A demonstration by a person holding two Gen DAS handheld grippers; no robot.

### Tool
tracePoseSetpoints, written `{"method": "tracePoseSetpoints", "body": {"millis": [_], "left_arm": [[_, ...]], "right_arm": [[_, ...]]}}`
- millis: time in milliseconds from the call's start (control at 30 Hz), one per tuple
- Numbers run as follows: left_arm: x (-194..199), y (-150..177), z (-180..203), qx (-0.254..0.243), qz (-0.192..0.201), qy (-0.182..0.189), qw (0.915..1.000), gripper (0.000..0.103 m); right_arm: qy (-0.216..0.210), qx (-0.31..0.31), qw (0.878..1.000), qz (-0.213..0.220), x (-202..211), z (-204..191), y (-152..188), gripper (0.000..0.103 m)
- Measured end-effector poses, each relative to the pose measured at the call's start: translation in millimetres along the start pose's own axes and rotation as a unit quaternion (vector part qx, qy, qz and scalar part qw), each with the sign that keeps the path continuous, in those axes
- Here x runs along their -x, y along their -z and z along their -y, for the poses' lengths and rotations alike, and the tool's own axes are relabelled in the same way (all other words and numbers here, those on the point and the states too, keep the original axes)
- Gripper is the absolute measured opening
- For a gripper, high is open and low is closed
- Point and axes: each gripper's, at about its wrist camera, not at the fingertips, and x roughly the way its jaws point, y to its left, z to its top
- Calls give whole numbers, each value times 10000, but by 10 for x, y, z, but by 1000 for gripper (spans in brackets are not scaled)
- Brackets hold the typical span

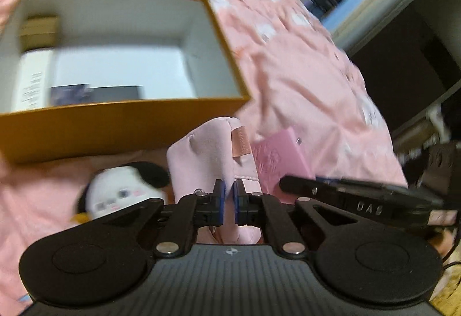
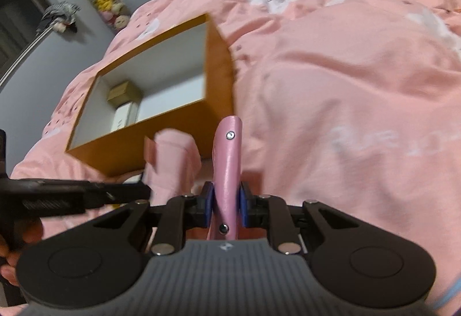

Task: Organize objects
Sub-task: 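Grasp the pink pouch with the left tool while the right tool holds the wallet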

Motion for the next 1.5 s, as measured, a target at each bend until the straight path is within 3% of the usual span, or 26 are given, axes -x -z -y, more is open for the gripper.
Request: {"method": "tracePoseSetpoints", "body": {"millis": [167,367,433,500,567,633,700,800,967,1133,1233,1367,1500], "left_arm": [[304,114,-350,433,277,-134,9986,3],[507,275,-675,892,479,-515,9935,5],[603,293,-747,1082,558,-615,9907,12],[641,296,-765,1081,643,-583,9903,32],[704,305,-781,1180,780,-661,9877,46],[783,310,-756,1243,931,-669,9856,52],[852,294,-670,1164,1124,-553,9853,64],[795,215,-488,786,1086,-576,9893,68],[533,165,-239,271,819,-1099,9902,68],[409,149,-108,3,711,-1538,9855,68],[333,148,-113,-35,617,-1786,9820,60],[325,177,-155,-76,586,-1841,9811,48],[357,206,-216,20,609,-1793,9819,46]], "right_arm": [[-585,200,9977,-269,-204,-337,-4,19],[-701,532,9956,-316,-309,-644,-16,19],[-698,601,9953,-307,-311,-705,-34,19],[-660,662,9951,-315,-334,-749,-40,19],[-614,652,9954,-342,-365,-751,-41,19],[-603,614,9957,-349,-375,-752,-32,19],[-601,602,9958,-347,-365,-752,-25,19],[-578,641,9957,-341,-366,-772,-18,19],[-573,678,9955,-325,-354,-780,-16,19],[-592,715,9952,-313,-345,-803,-6,19],[-617,772,9946,-302,-333,-823,3,19],[-623,739,9948,-309,-324,-798,4,19],[-639,724,9948,-332,-325,-804,11,19]]}}
